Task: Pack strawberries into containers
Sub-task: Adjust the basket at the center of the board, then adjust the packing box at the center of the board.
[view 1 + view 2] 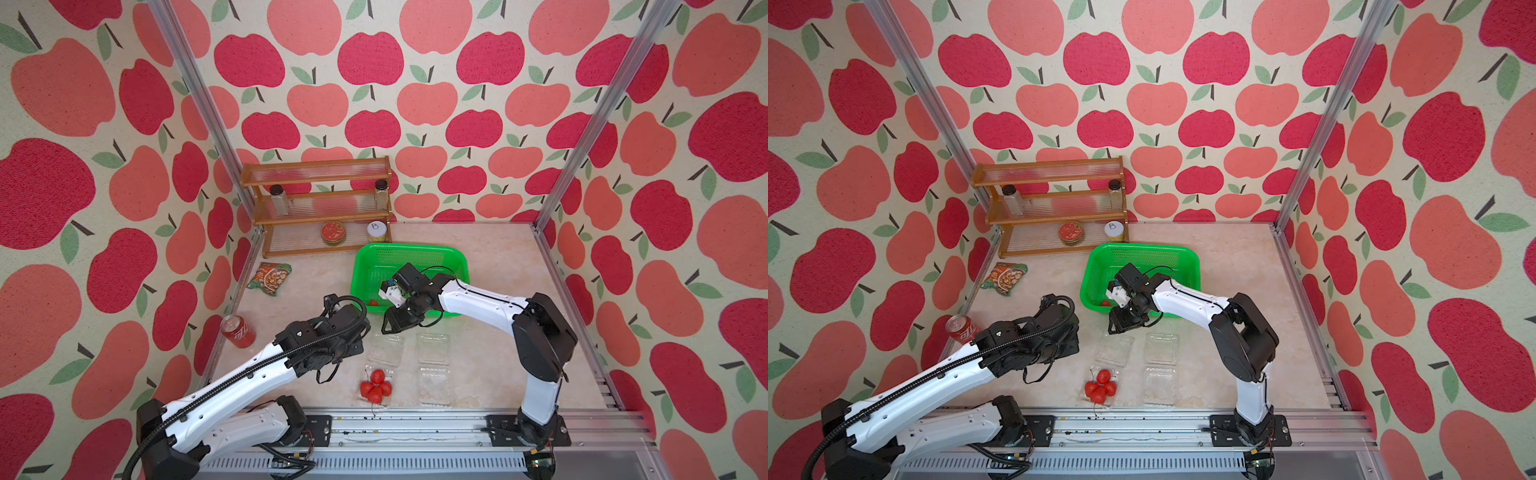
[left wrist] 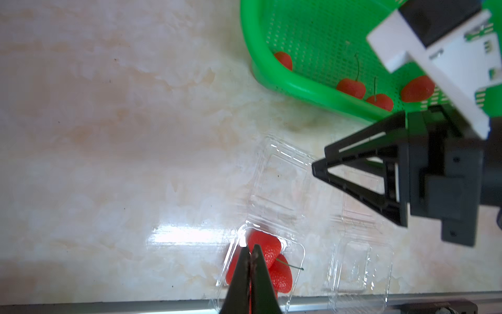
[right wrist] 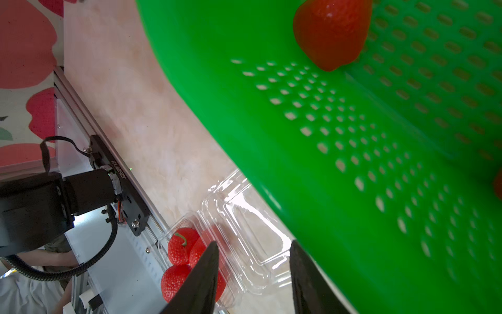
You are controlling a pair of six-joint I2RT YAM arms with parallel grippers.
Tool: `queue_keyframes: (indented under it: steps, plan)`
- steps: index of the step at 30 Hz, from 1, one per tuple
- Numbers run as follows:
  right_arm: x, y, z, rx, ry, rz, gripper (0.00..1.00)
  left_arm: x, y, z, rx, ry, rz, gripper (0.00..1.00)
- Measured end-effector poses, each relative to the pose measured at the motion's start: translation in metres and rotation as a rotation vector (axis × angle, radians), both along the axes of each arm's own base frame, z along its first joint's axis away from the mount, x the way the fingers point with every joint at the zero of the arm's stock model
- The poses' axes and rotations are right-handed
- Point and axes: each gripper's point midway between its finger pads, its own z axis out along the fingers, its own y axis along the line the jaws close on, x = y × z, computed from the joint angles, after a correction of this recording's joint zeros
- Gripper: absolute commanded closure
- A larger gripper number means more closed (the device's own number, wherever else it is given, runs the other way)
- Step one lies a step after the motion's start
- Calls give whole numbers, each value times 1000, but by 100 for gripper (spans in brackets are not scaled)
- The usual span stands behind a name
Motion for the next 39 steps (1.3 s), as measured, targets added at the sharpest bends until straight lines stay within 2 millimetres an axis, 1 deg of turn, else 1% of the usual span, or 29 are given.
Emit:
queue_keyframes:
  steps: [5,7,10,12,14,17,19,21,23,26,29,32,35,39]
  plan:
    - [30,-3,7,50,-25,-49,55,-38,-28,-9,-19,93,-137,100]
    - [41,-7,11,73,-26,-71,55,-53,-39,-19,-6,155,-189,100]
    - [52,-14,19,106,-20,-108,54,-72,-55,-36,24,243,-245,100]
    - [54,-20,28,122,-20,-129,54,-83,-65,-44,29,287,-274,100]
    - [50,-24,40,138,-29,-137,53,-91,-73,-48,17,320,-288,100]
    - [39,-32,61,169,-54,-139,51,-94,-79,-49,-17,335,-289,100]
    - [33,-37,72,187,-71,-137,51,-96,-76,-51,-26,340,-277,100]
    - [29,-39,78,201,-80,-139,51,-99,-68,-55,-39,347,-260,100]
    - [25,-41,78,206,-77,-146,51,-103,-59,-58,-53,353,-253,100]
    - [12,-47,69,194,-63,-164,50,-109,-50,-62,-72,366,-246,100]
    - [-7,-51,63,179,-61,-171,49,-112,-48,-65,-73,381,-248,100]
    - [-20,-50,64,169,-76,-171,49,-114,-47,-69,-75,388,-250,100]
    - [-25,-48,71,177,-101,-178,49,-113,-46,-74,-72,390,-243,100]
    - [-23,-51,80,185,-131,-198,49,-108,-44,-81,-74,397,-216,100]
